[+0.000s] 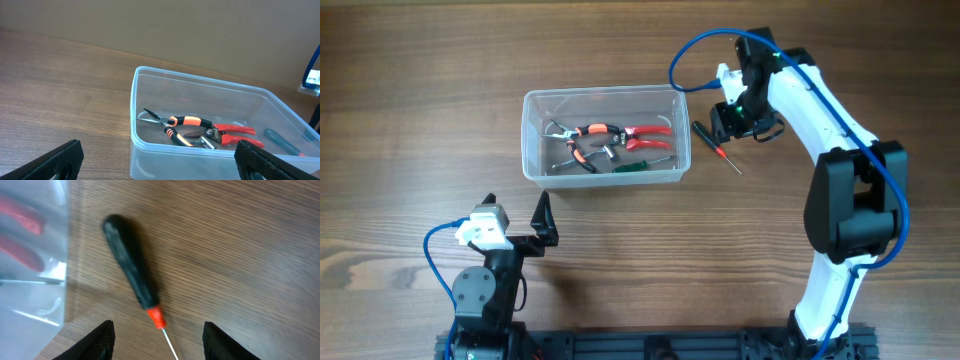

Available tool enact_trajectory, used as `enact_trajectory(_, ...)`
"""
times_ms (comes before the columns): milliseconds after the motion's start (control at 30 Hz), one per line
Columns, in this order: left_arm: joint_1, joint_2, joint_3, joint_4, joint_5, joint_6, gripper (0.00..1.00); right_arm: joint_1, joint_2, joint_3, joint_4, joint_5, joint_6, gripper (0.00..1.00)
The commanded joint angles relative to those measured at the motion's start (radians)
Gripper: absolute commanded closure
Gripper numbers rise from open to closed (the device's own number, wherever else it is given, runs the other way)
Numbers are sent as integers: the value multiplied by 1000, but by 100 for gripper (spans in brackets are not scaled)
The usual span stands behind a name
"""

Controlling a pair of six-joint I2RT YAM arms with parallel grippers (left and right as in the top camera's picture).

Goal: Pack container
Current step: 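Grasp the black screwdriver with red collar using the right gripper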

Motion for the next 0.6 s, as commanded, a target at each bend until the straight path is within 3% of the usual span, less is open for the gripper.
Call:
enact_trajectory(0,6,-2,-4,-1,-3,-9,0,4,2,-40,57,-53,-89,44)
enact_trajectory(433,6,-2,-4,-1,-3,-9,0,6,3,-207,301,-35,-103,45)
enact_trajectory(567,6,-2,-4,-1,-3,-9,0,6,3,-247,332,48,-102,54)
